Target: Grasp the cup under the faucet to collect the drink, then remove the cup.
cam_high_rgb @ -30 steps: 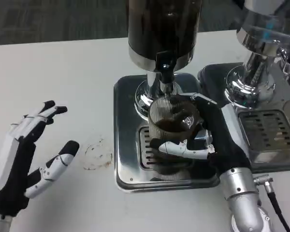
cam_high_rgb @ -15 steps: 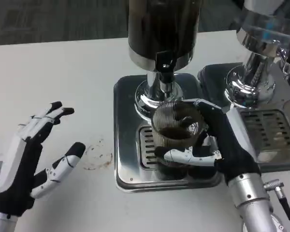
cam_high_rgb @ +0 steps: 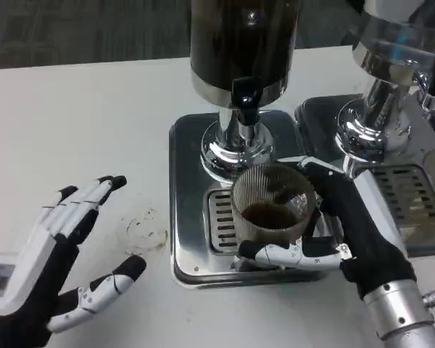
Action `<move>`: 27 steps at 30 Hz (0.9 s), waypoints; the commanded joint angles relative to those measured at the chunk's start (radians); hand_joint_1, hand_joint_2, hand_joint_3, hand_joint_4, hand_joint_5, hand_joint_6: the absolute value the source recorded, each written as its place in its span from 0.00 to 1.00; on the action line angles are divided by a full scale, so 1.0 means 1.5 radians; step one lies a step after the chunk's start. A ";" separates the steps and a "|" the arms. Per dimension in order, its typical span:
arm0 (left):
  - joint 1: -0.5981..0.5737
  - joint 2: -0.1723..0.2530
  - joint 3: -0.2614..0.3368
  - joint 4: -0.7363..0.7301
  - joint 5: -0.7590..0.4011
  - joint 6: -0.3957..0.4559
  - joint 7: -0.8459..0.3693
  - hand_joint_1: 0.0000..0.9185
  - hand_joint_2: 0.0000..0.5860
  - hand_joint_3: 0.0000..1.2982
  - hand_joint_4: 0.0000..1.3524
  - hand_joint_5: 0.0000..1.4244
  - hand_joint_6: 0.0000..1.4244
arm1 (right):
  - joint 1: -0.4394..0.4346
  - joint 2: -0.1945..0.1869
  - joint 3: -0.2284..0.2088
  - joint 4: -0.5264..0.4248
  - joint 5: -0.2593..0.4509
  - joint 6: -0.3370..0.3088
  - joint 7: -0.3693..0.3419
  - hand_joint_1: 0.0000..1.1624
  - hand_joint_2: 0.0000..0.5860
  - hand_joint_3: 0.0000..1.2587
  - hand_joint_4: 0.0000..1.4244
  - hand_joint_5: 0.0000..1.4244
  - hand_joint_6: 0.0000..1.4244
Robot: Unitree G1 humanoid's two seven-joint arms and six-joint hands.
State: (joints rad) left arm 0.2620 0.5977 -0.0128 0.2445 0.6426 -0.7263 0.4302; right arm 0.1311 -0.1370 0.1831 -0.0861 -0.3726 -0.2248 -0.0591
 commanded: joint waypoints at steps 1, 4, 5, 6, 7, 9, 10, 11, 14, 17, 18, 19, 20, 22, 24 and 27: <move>0.036 0.020 0.015 -0.038 0.015 0.010 -0.014 0.00 0.30 0.05 0.00 0.06 0.04 | 0.019 -0.007 -0.007 -0.054 0.023 -0.002 0.020 0.92 0.11 0.57 0.58 0.64 0.77; 0.073 0.024 0.028 -0.070 0.030 0.021 -0.012 0.00 0.30 0.00 0.00 0.03 0.01 | 0.036 -0.008 -0.005 -0.085 0.024 0.005 0.032 0.92 0.12 0.57 0.59 0.64 0.77; 0.084 0.024 0.033 -0.079 0.035 0.024 -0.012 0.00 0.29 0.00 0.00 0.01 0.00 | 0.042 -0.007 -0.005 -0.095 0.024 0.008 0.034 0.92 0.12 0.57 0.59 0.64 0.77; 0.101 0.024 0.039 -0.091 0.041 0.028 -0.011 0.00 0.29 0.00 0.00 0.00 0.00 | 0.047 -0.006 -0.005 -0.102 0.024 0.010 0.036 0.92 0.12 0.57 0.59 0.64 0.77; 0.113 0.025 0.043 -0.101 0.045 0.031 -0.011 0.00 0.29 0.00 0.00 0.00 0.00 | 0.055 -0.005 -0.003 -0.115 0.025 0.013 0.039 0.92 0.12 0.57 0.59 0.64 0.77; 0.137 0.026 0.051 -0.117 0.049 0.039 -0.017 0.00 0.28 0.00 0.00 0.00 0.00 | 0.071 -0.006 0.000 -0.138 0.026 0.016 0.046 0.92 0.12 0.57 0.59 0.64 0.77; 0.144 0.025 0.054 -0.123 0.049 0.043 -0.020 0.00 0.28 0.00 0.00 0.00 0.00 | 0.077 -0.007 0.002 -0.148 0.026 0.017 0.049 0.92 0.12 0.57 0.59 0.64 0.77; 0.155 0.026 0.056 -0.131 0.051 0.051 -0.031 0.00 0.28 0.00 0.00 0.00 0.00 | 0.084 -0.010 0.004 -0.159 0.025 0.017 0.054 0.92 0.12 0.57 0.59 0.64 0.77; 0.181 0.027 0.058 -0.156 0.058 0.074 -0.055 0.00 0.28 0.00 0.00 0.00 0.00 | 0.097 -0.016 0.006 -0.182 0.028 0.020 0.068 0.92 0.12 0.57 0.59 0.64 0.77; 0.202 0.024 0.059 -0.181 0.068 0.095 -0.073 0.00 0.27 0.00 0.00 0.00 0.00 | 0.107 -0.019 0.007 -0.198 0.032 0.019 0.078 0.92 0.12 0.57 0.59 0.64 0.77; 0.212 0.023 0.059 -0.189 0.070 0.102 -0.078 0.00 0.27 0.00 0.00 0.00 0.00 | 0.110 -0.020 0.008 -0.203 0.032 0.017 0.080 0.92 0.12 0.57 0.59 0.64 0.77; 0.219 0.023 0.059 -0.196 0.072 0.107 -0.081 0.00 0.27 0.00 0.00 0.00 0.00 | 0.113 -0.022 0.009 -0.208 0.030 0.015 0.083 0.92 0.12 0.57 0.59 0.64 0.77; 0.225 0.022 0.059 -0.200 0.074 0.110 -0.082 0.00 0.27 0.00 0.00 0.00 0.00 | 0.117 -0.025 0.010 -0.212 0.029 0.011 0.086 0.91 0.12 0.57 0.59 0.64 0.77; 0.235 0.018 0.058 -0.203 0.078 0.116 -0.081 0.00 0.27 0.00 0.00 0.00 0.00 | 0.120 -0.032 0.011 -0.217 0.030 0.004 0.092 0.91 0.12 0.57 0.59 0.64 0.77; 0.241 0.012 0.056 -0.201 0.078 0.120 -0.079 0.00 0.26 0.00 0.00 0.00 0.00 | 0.126 -0.038 0.012 -0.217 0.037 0.000 0.099 0.91 0.12 0.57 0.59 0.64 0.78; 0.244 0.004 0.054 -0.200 0.075 0.121 -0.071 0.00 0.26 0.00 0.00 0.00 0.00 | 0.133 -0.041 0.013 -0.218 0.042 -0.002 0.102 0.91 0.12 0.57 0.59 0.64 0.78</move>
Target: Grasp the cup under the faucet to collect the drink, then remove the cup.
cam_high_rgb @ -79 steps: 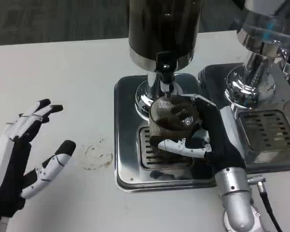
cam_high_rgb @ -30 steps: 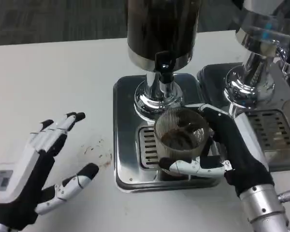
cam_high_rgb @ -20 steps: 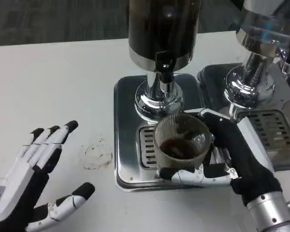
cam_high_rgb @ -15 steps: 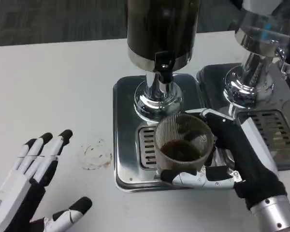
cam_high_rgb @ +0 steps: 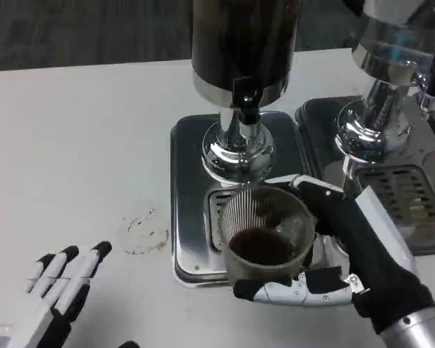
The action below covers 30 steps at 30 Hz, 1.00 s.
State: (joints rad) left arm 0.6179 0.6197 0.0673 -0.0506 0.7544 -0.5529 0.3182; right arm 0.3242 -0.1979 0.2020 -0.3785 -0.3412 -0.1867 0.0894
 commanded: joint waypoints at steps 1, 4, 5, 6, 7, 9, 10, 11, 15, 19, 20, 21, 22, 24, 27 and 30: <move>0.007 -0.014 0.000 -0.004 0.000 0.005 0.006 0.00 0.26 0.00 0.00 0.00 0.00 | 0.006 -0.001 0.003 -0.023 0.020 -0.029 0.002 0.91 0.12 0.57 0.59 0.64 0.78; 0.007 -0.019 0.002 -0.006 0.005 0.009 0.006 0.00 0.26 0.00 0.00 0.00 0.00 | 0.007 -0.003 0.010 -0.027 0.009 -0.037 -0.001 0.91 0.12 0.57 0.59 0.64 0.78; 0.007 -0.021 0.003 -0.009 0.008 0.012 0.006 0.00 0.26 0.00 0.00 0.00 0.00 | 0.005 -0.010 0.014 -0.031 -0.005 -0.046 -0.002 0.91 0.12 0.57 0.59 0.64 0.78; 0.009 -0.022 0.004 -0.012 0.009 0.015 0.005 0.00 0.26 0.00 0.00 0.00 0.00 | 0.002 -0.014 0.016 -0.035 -0.016 -0.052 -0.003 0.91 0.12 0.57 0.59 0.64 0.78; 0.010 -0.024 0.005 -0.015 0.009 0.018 0.004 0.00 0.26 0.00 0.00 0.00 0.00 | 0.001 -0.017 0.017 -0.038 -0.024 -0.056 -0.004 0.91 0.12 0.57 0.59 0.64 0.78; 0.014 -0.025 0.007 -0.016 0.006 0.021 0.002 0.00 0.26 0.00 0.00 0.00 0.00 | 0.001 -0.018 0.017 -0.042 -0.027 -0.055 -0.002 0.91 0.12 0.57 0.59 0.64 0.78; 0.015 -0.026 0.006 -0.015 0.004 0.022 0.000 0.00 0.26 0.00 0.00 0.00 0.00 | 0.002 -0.019 0.016 -0.043 -0.025 -0.054 -0.001 0.91 0.12 0.57 0.59 0.64 0.78; 0.016 -0.028 0.004 -0.018 0.004 0.024 -0.002 0.00 0.26 0.00 0.00 0.00 0.00 | 0.004 -0.020 0.014 -0.042 -0.018 -0.053 0.003 0.91 0.12 0.57 0.59 0.64 0.78; 0.018 -0.035 -0.003 -0.036 0.010 0.034 -0.007 0.00 0.26 0.00 0.00 0.00 0.00 | 0.007 -0.029 0.007 -0.041 0.002 -0.051 0.013 0.91 0.12 0.57 0.59 0.64 0.78; 0.023 -0.037 -0.002 -0.047 0.011 0.040 -0.007 0.00 0.26 0.00 0.00 0.00 0.00 | 0.008 -0.029 0.000 -0.039 0.016 -0.049 0.016 0.91 0.12 0.57 0.59 0.64 0.78; 0.023 -0.038 -0.003 -0.049 0.011 0.042 -0.007 0.00 0.26 0.00 0.00 0.00 0.00 | 0.009 -0.029 -0.002 -0.038 0.019 -0.049 0.016 0.91 0.12 0.57 0.59 0.64 0.78; 0.023 -0.039 -0.005 -0.051 0.013 0.044 -0.007 0.00 0.26 0.00 0.00 0.00 0.00 | 0.009 -0.029 -0.004 -0.038 0.021 -0.049 0.017 0.91 0.12 0.57 0.59 0.64 0.78; 0.023 -0.040 -0.006 -0.053 0.013 0.045 -0.006 0.00 0.26 0.00 0.00 0.00 0.00 | 0.009 -0.030 -0.004 -0.038 0.023 -0.049 0.018 0.91 0.12 0.57 0.59 0.64 0.78; 0.023 -0.042 -0.008 -0.055 0.015 0.047 -0.006 0.00 0.26 0.00 0.00 0.00 0.00 | 0.011 -0.031 -0.005 -0.039 0.025 -0.048 0.020 0.91 0.12 0.57 0.59 0.64 0.78; 0.024 -0.045 -0.010 -0.056 0.016 0.050 -0.007 0.00 0.26 0.00 0.00 0.00 0.00 | 0.011 -0.031 -0.006 -0.040 0.026 -0.048 0.020 0.91 0.12 0.58 0.59 0.64 0.78; 0.025 -0.044 -0.009 -0.054 0.015 0.050 -0.006 0.00 0.26 0.00 0.00 0.00 0.00 | 0.012 -0.030 -0.007 -0.040 0.026 -0.047 0.020 0.91 0.12 0.58 0.59 0.64 0.78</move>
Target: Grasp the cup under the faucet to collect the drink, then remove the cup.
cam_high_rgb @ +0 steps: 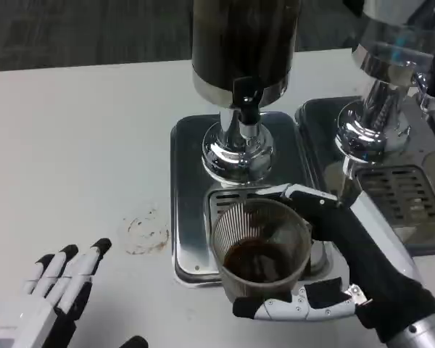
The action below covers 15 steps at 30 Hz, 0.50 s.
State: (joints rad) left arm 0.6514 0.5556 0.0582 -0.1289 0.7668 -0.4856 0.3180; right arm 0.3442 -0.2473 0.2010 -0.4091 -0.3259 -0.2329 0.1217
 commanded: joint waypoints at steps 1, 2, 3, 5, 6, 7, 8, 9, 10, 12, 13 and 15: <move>0.002 -0.001 -0.003 -0.002 0.008 0.005 -0.004 0.00 0.26 0.00 0.00 0.00 0.00 | -0.001 0.003 -0.007 -0.020 0.015 -0.017 -0.002 0.91 0.12 0.58 0.59 0.64 0.78; 0.002 -0.001 -0.003 -0.002 0.008 0.005 -0.003 0.00 0.26 0.00 0.00 0.00 0.00 | -0.001 0.003 -0.007 -0.019 0.016 -0.017 -0.001 0.91 0.12 0.58 0.59 0.64 0.78; 0.001 -0.001 -0.003 -0.002 0.009 0.005 -0.002 0.00 0.26 0.00 0.00 0.00 0.00 | -0.002 0.003 -0.007 -0.019 0.017 -0.017 0.000 0.91 0.12 0.58 0.59 0.64 0.78; 0.000 -0.002 -0.002 -0.003 0.012 0.005 0.000 0.00 0.26 0.00 0.00 0.00 0.00 | -0.004 0.003 -0.006 -0.018 0.017 -0.017 0.001 0.91 0.12 0.58 0.59 0.64 0.78; 0.000 -0.003 -0.002 -0.003 0.012 0.005 0.001 0.00 0.26 0.00 0.00 0.00 0.00 | -0.004 0.003 -0.006 -0.017 0.017 -0.018 0.000 0.91 0.12 0.58 0.59 0.64 0.78; 0.000 -0.003 -0.002 -0.003 0.013 0.004 0.002 0.00 0.26 0.00 0.00 0.00 0.00 | -0.004 0.004 -0.006 -0.017 0.016 -0.018 0.000 0.91 0.12 0.58 0.59 0.64 0.78; 0.000 -0.004 -0.001 -0.003 0.013 0.004 0.003 0.00 0.26 0.00 0.00 0.00 0.00 | -0.004 0.005 -0.005 -0.017 0.016 -0.018 -0.001 0.91 0.12 0.58 0.59 0.64 0.78; 0.001 -0.005 0.000 -0.003 0.014 0.005 0.004 0.00 0.26 0.00 0.00 0.00 0.00 | -0.004 0.005 -0.006 -0.017 0.016 -0.018 -0.001 0.91 0.12 0.58 0.59 0.64 0.78; 0.001 -0.006 0.000 -0.003 0.014 0.005 0.006 0.00 0.26 0.00 0.00 0.00 0.00 | -0.004 0.005 -0.006 -0.016 0.016 -0.018 -0.001 0.91 0.12 0.58 0.59 0.64 0.78; 0.000 -0.009 0.002 -0.003 0.016 0.006 0.011 0.00 0.26 0.00 0.00 0.00 0.00 | -0.005 0.006 -0.006 -0.015 0.016 -0.018 -0.001 0.91 0.12 0.58 0.59 0.64 0.78; 0.000 -0.011 0.004 -0.003 0.017 0.006 0.015 0.00 0.26 0.00 0.00 0.00 0.00 | -0.005 0.005 -0.006 -0.015 0.017 -0.018 -0.001 0.91 0.12 0.58 0.59 0.64 0.78; -0.001 -0.015 0.008 -0.003 0.018 0.007 0.019 0.00 0.27 0.00 0.00 0.00 0.00 | -0.006 0.006 -0.006 -0.015 0.017 -0.018 -0.001 0.90 0.12 0.58 0.59 0.64 0.78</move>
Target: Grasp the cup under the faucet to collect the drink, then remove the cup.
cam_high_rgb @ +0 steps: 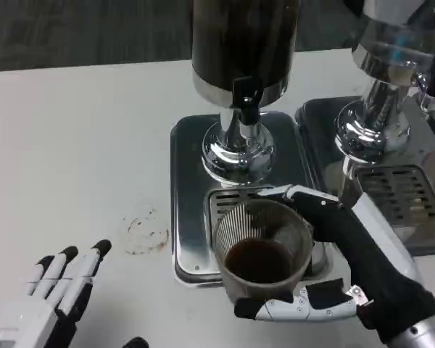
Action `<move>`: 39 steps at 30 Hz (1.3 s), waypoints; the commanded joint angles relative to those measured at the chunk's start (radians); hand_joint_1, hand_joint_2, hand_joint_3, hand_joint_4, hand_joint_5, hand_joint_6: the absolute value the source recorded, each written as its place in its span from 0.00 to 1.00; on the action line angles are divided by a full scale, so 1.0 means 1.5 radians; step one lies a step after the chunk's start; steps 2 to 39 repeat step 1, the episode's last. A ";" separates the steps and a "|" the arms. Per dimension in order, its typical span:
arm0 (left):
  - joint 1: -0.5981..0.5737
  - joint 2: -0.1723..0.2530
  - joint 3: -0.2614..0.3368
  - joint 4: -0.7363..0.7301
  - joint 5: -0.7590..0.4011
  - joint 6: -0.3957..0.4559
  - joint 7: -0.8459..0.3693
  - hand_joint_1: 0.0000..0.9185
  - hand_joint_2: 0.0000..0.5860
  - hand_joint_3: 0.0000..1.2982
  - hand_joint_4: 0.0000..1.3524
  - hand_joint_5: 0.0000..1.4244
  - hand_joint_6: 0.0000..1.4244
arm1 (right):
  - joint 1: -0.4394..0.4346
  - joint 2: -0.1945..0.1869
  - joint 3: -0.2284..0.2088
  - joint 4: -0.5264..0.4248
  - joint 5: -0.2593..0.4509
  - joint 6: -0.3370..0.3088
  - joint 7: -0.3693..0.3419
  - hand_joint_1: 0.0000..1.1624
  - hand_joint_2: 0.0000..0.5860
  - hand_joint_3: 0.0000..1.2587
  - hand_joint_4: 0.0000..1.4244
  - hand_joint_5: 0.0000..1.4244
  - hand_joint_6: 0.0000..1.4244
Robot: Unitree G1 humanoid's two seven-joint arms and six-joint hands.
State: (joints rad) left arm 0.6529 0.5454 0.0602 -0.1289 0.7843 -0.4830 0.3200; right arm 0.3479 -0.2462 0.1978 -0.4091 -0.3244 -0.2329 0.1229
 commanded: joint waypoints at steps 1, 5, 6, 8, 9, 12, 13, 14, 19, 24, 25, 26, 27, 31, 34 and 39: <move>-0.004 -0.008 0.009 -0.001 0.005 0.006 0.019 0.00 0.27 0.00 0.00 0.00 0.00 | -0.008 0.005 -0.004 -0.015 0.016 -0.018 -0.002 0.90 0.12 0.58 0.59 0.64 0.78; -0.004 -0.008 0.009 -0.001 0.005 0.006 0.019 0.00 0.27 0.00 0.00 0.00 0.00 | -0.008 0.005 -0.004 -0.015 0.016 -0.018 -0.002 0.90 0.12 0.58 0.59 0.64 0.78; -0.004 -0.008 0.009 -0.001 0.005 0.006 0.019 0.00 0.27 0.00 0.00 0.00 0.00 | -0.008 0.005 -0.004 -0.015 0.016 -0.018 -0.002 0.90 0.12 0.58 0.59 0.64 0.78; -0.004 -0.008 0.009 -0.001 0.005 0.006 0.019 0.00 0.27 0.00 0.00 0.00 0.00 | -0.008 0.005 -0.004 -0.015 0.016 -0.018 -0.002 0.90 0.12 0.58 0.59 0.64 0.78; -0.004 -0.008 0.009 -0.001 0.005 0.006 0.019 0.00 0.27 0.00 0.00 0.00 0.00 | -0.008 0.005 -0.004 -0.015 0.016 -0.018 -0.002 0.90 0.12 0.58 0.59 0.64 0.78; -0.004 -0.008 0.009 -0.001 0.005 0.006 0.019 0.00 0.27 0.00 0.00 0.00 0.00 | -0.008 0.005 -0.004 -0.015 0.016 -0.018 -0.002 0.90 0.12 0.58 0.59 0.64 0.78; -0.004 -0.008 0.009 -0.001 0.005 0.006 0.019 0.00 0.27 0.00 0.00 0.00 0.00 | -0.008 0.005 -0.004 -0.015 0.016 -0.018 -0.002 0.90 0.12 0.58 0.59 0.64 0.78; -0.004 -0.008 0.009 -0.001 0.005 0.006 0.019 0.00 0.27 0.00 0.00 0.00 0.00 | -0.008 0.005 -0.004 -0.015 0.016 -0.018 -0.002 0.90 0.12 0.58 0.59 0.64 0.78; -0.004 -0.008 0.009 -0.001 0.005 0.006 0.019 0.00 0.27 0.00 0.00 0.00 0.00 | -0.008 0.005 -0.004 -0.015 0.016 -0.018 -0.002 0.90 0.12 0.58 0.59 0.64 0.78; -0.004 -0.008 0.009 -0.001 0.005 0.006 0.019 0.00 0.27 0.00 0.00 0.00 0.00 | -0.008 0.005 -0.004 -0.015 0.016 -0.018 -0.002 0.90 0.12 0.58 0.59 0.64 0.78; -0.004 -0.008 0.009 -0.001 0.005 0.006 0.019 0.00 0.27 0.00 0.00 0.00 0.00 | -0.008 0.005 -0.004 -0.015 0.016 -0.018 -0.002 0.90 0.12 0.58 0.59 0.64 0.78; -0.004 -0.008 0.009 -0.001 0.005 0.006 0.019 0.00 0.27 0.00 0.00 0.00 0.00 | -0.008 0.005 -0.004 -0.015 0.016 -0.018 -0.002 0.90 0.12 0.58 0.59 0.64 0.78; -0.004 -0.008 0.009 -0.001 0.005 0.006 0.019 0.00 0.27 0.00 0.00 0.00 0.00 | -0.008 0.005 -0.004 -0.015 0.016 -0.018 -0.002 0.90 0.12 0.58 0.59 0.64 0.78; -0.004 -0.008 0.009 -0.001 0.005 0.006 0.019 0.00 0.27 0.00 0.00 0.00 0.00 | -0.008 0.005 -0.004 -0.015 0.016 -0.018 -0.002 0.90 0.12 0.58 0.59 0.64 0.78; -0.004 -0.008 0.009 -0.001 0.005 0.006 0.019 0.00 0.27 0.00 0.00 0.00 0.00 | -0.008 0.005 -0.004 -0.015 0.016 -0.018 -0.002 0.90 0.12 0.58 0.59 0.64 0.78; -0.004 -0.008 0.009 -0.001 0.005 0.006 0.019 0.00 0.27 0.00 0.00 0.00 0.00 | -0.008 0.005 -0.004 -0.015 0.016 -0.018 -0.002 0.90 0.12 0.58 0.59 0.64 0.78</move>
